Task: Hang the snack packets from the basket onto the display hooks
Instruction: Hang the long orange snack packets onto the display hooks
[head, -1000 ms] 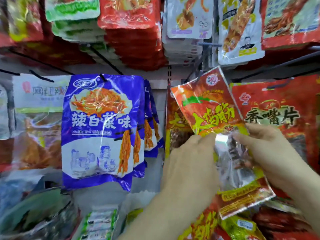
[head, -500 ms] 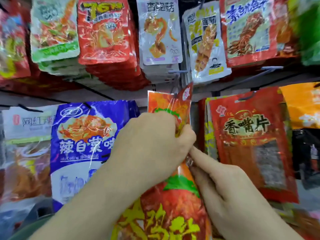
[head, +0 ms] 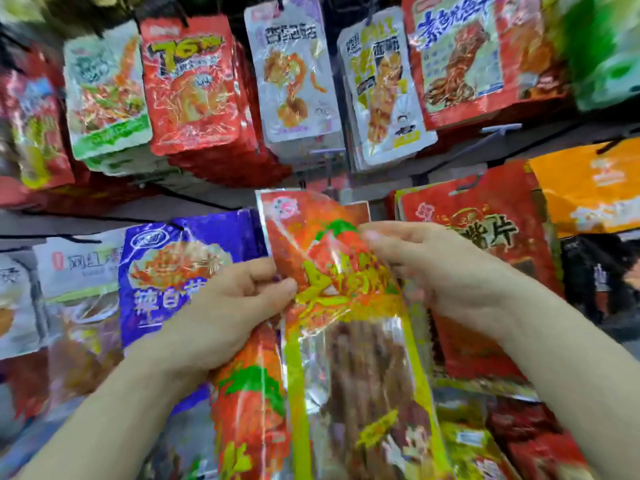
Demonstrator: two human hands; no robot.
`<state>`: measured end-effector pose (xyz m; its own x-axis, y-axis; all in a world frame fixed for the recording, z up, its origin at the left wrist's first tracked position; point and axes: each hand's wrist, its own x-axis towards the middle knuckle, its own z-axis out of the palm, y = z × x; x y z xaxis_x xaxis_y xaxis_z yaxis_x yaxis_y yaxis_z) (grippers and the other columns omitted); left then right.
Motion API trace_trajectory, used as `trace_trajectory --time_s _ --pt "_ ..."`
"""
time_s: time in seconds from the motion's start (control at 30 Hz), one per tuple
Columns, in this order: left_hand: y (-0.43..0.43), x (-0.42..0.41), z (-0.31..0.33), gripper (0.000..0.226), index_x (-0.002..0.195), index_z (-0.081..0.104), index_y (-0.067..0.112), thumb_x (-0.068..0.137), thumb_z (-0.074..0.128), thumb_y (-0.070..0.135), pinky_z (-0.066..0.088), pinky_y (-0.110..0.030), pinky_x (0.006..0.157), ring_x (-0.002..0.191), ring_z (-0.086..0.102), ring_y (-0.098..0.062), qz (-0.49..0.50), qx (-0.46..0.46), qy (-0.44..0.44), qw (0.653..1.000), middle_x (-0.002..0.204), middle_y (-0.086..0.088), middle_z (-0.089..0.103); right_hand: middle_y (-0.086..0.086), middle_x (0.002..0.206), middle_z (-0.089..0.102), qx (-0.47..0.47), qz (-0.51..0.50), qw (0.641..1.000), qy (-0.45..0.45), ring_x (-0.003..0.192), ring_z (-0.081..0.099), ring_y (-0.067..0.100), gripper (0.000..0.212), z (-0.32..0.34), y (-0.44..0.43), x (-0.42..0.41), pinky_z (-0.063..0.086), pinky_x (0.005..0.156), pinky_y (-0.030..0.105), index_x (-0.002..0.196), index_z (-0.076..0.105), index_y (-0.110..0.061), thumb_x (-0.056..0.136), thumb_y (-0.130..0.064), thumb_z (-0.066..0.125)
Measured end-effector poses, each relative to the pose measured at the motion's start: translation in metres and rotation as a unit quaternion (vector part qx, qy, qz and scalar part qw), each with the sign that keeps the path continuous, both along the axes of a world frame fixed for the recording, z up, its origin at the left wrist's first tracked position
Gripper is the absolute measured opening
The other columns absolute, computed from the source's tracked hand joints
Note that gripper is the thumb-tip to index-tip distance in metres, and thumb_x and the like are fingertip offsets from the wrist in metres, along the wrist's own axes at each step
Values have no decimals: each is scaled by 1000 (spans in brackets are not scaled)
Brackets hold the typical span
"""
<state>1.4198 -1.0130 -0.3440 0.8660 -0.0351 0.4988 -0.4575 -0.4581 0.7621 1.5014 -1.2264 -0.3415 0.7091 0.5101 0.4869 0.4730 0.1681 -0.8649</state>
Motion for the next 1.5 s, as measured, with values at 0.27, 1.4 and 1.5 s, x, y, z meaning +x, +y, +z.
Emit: trace_trajectory --time_s 0.27,1.4,1.5 --pt "8 0 2 9 93 67 12 87 69 18 43 -31 61 57 55 -16 117 92 27 989 70 -14 71 6 62 55 29 -48 998 0 32 40 1 11 13 6 8 23 30 12 98 61 1 89 7 59" --pt "-29 59 71 17 70 75 12 78 78 26 47 -18 47 47 59 -7 162 -47 -136 976 57 -1 69 12 85 67 117 -136 983 29 61 64 15 7 62 40 25 52 44 25 84 70 -9 87 -15 71" --pt "-25 64 65 19 71 75 10 79 77 28 42 -15 44 44 56 -4 161 -46 -138 976 53 3 65 10 85 66 107 -133 985 37 64 64 16 6 60 42 28 53 45 25 85 70 -9 87 -15 70"
